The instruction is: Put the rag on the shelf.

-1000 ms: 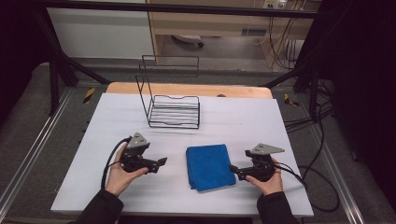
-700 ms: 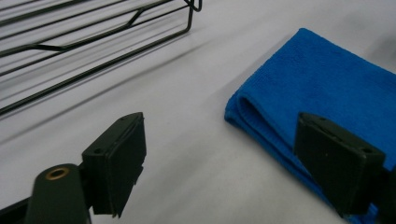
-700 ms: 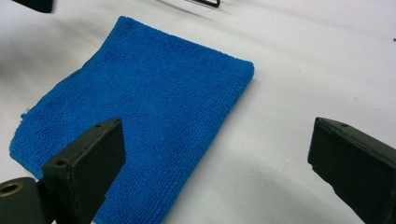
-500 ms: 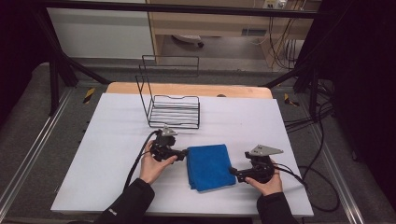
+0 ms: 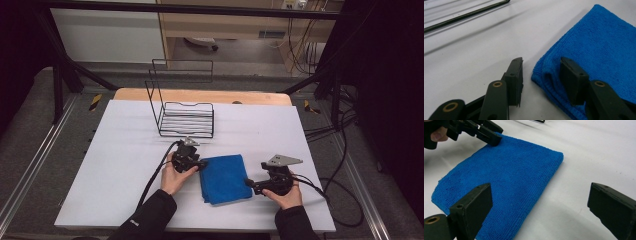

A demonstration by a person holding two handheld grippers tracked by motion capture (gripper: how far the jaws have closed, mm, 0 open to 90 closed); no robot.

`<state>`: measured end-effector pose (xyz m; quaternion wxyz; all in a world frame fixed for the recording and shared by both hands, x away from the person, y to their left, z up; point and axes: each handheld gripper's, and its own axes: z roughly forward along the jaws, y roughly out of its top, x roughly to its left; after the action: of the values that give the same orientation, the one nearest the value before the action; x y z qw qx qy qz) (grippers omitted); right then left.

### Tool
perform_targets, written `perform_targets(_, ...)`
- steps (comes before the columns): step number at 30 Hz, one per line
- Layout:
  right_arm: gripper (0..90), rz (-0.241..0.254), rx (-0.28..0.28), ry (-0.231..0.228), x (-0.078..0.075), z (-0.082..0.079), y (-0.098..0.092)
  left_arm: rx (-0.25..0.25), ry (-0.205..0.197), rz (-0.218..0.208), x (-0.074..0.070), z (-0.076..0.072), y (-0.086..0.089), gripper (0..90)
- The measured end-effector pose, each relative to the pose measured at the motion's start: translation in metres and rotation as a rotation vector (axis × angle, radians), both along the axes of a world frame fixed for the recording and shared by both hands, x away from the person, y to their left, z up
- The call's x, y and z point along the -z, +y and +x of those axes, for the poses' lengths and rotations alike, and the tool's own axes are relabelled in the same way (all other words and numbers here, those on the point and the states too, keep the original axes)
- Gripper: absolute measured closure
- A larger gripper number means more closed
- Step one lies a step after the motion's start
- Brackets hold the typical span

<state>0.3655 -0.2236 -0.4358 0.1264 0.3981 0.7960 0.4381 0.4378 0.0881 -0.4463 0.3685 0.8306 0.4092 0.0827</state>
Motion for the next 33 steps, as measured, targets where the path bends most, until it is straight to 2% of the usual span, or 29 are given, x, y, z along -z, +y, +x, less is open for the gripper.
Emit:
perform_targets(5,9.8,0.012,0.004,-0.003,-0.001,0.004,0.0,-0.005,-0.006,-0.006,0.001,0.001,0.0,58.9)
perform_targets(9,13.4,0.012,0.009,0.001,-0.003,0.009,0.003,0.01,0.004,-0.016,0.002,0.0,-0.001,68.3)
perform_targets(11,15.3,0.005,0.01,0.007,-0.004,0.014,0.006,0.008,0.001,-0.018,0.002,0.0,-0.002,70.5)
perform_targets(15,18.1,-0.003,0.009,0.024,-0.004,0.027,0.012,0.012,0.023,-0.036,0.002,0.0,-0.002,77.0)
perform_targets(18,21.2,-0.003,0.026,0.038,-0.003,0.038,0.015,0.016,0.02,-0.033,0.002,-0.001,-0.003,80.4)
perform_targets(21,26.5,-0.01,0.029,0.041,-0.001,0.051,0.019,0.018,0.005,-0.023,0.002,-0.003,-0.004,82.0)
perform_targets(26,37.9,-0.037,0.038,0.054,0.006,0.071,0.029,0.012,0.003,-0.036,0.003,-0.004,-0.004,82.8)
perform_targets(27,37.9,-0.037,0.038,0.054,0.006,0.071,0.029,0.012,0.003,-0.036,0.003,-0.004,-0.004,82.8)
perform_targets(28,43.6,-0.037,0.055,0.073,0.01,0.078,0.03,0.013,0.0,-0.035,0.004,-0.004,-0.004,82.9)
perform_targets(29,45.3,-0.051,0.058,0.086,0.012,0.08,0.03,0.016,-0.001,-0.033,0.004,-0.004,-0.004,82.8)
perform_targets(33,55.7,-0.059,0.045,0.114,0.016,0.084,0.031,0.018,-0.005,-0.034,0.004,-0.004,-0.004,82.8)
